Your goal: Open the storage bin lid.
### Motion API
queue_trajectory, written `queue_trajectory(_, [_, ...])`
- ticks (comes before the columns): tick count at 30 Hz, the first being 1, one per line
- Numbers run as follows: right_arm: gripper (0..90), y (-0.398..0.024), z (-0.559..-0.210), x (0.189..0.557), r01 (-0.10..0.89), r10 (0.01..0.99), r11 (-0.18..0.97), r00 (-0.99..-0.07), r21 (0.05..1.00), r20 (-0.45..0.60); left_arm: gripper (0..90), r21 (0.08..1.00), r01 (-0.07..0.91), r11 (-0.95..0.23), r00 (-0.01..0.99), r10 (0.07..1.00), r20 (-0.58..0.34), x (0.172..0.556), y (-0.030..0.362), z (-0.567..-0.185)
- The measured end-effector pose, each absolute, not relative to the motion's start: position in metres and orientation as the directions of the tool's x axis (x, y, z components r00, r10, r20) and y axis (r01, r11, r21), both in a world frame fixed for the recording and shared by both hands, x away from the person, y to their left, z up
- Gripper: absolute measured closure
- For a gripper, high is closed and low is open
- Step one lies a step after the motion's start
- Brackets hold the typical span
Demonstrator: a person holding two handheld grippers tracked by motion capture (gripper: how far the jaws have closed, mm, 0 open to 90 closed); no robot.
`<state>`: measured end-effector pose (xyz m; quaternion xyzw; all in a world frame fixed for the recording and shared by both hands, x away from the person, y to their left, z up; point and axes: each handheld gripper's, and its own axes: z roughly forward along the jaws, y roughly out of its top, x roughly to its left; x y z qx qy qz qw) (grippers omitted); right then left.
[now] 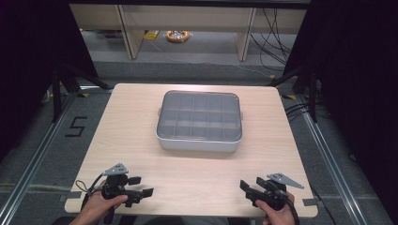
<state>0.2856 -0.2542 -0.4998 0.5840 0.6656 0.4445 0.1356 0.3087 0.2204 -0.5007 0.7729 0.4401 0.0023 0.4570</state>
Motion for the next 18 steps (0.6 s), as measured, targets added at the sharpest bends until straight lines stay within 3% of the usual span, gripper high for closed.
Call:
queue_trajectory(2, [26.6,-0.252,-0.498,0.285,0.675,0.888,-0.127,-0.249,0.727,0.386,18.8,0.71,0.681,-0.181,0.605,0.685,-0.406,0.309,0.221,-0.501])
queue_trajectory(5, [26.7,-0.256,-0.499,0.289,0.646,0.895,-0.091,-0.281,0.758,0.346,18.8,0.709,0.682,-0.179,0.605,0.683,-0.409,0.31,0.221,-0.501])
queue_trajectory(8, [27.0,-0.254,-0.495,0.288,0.682,0.893,-0.13,-0.235,0.72,0.384,18.8,0.71,0.68,-0.18,0.607,0.682,-0.409,0.31,0.221,-0.501])
queue_trajectory(10, [27.3,-0.259,-0.499,0.296,0.64,0.893,-0.098,-0.281,0.762,0.351,18.9,0.713,0.683,-0.158,0.593,0.69,-0.415,0.311,0.221,-0.501])
queue_trajectory(18, [27.3,-0.256,-0.499,0.305,0.645,0.882,-0.12,-0.279,0.754,0.38,19.2,0.68,0.722,-0.124,0.555,0.692,-0.463,0.32,0.226,-0.505])
